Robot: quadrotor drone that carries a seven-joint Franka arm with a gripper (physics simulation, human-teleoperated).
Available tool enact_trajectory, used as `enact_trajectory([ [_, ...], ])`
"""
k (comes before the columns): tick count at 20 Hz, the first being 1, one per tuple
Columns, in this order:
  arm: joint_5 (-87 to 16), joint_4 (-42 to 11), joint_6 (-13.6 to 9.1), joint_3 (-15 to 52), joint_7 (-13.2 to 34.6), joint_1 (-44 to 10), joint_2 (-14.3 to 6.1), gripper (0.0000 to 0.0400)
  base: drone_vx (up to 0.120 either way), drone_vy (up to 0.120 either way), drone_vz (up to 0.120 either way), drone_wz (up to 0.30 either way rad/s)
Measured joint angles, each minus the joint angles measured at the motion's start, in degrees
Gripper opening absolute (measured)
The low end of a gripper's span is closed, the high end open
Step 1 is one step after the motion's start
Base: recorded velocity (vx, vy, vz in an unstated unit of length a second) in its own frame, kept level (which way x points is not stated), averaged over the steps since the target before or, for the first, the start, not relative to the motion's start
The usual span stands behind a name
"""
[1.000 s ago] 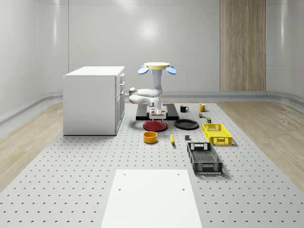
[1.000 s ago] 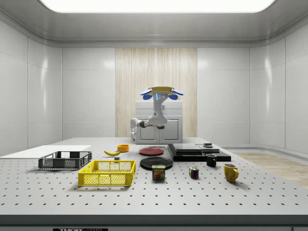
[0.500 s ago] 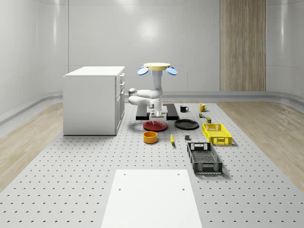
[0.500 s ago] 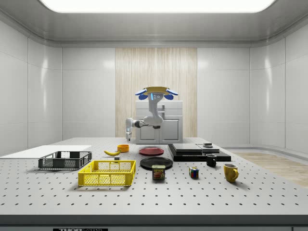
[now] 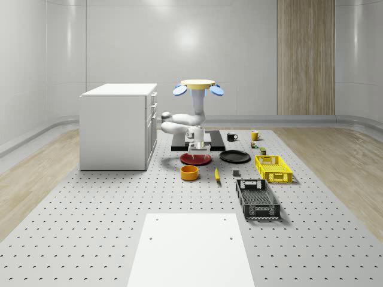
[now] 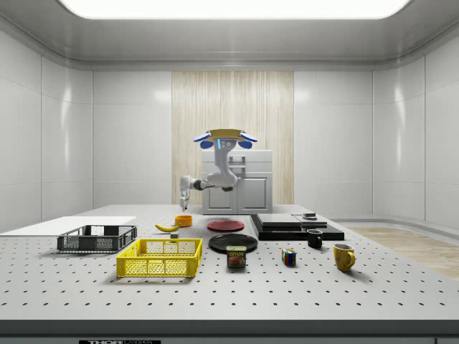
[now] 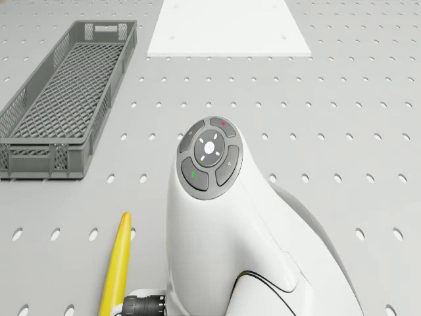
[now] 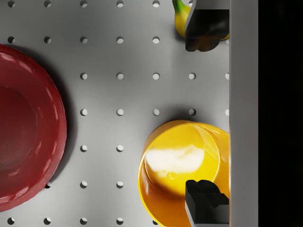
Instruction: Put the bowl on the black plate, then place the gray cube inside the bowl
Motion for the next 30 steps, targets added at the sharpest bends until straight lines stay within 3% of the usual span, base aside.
enact_trajectory([
  [6, 0.17, 0.02, 0.4, 0.06, 0.07, -0.09, -0.43, 0.04, 0.087, 0.0, 0.0, 0.0],
  [13, 0.14, 0.14, 1.19, -0.17, -2.02, 1.89, -1.16, 0.04, 0.006, 0.0, 0.0, 0.0],
  [30, -9.91, 3.14, 5.92, -11.04, -3.72, 1.67, -2.0, 0.04, 0.0, 0.0, 0.0, 0.0],
])
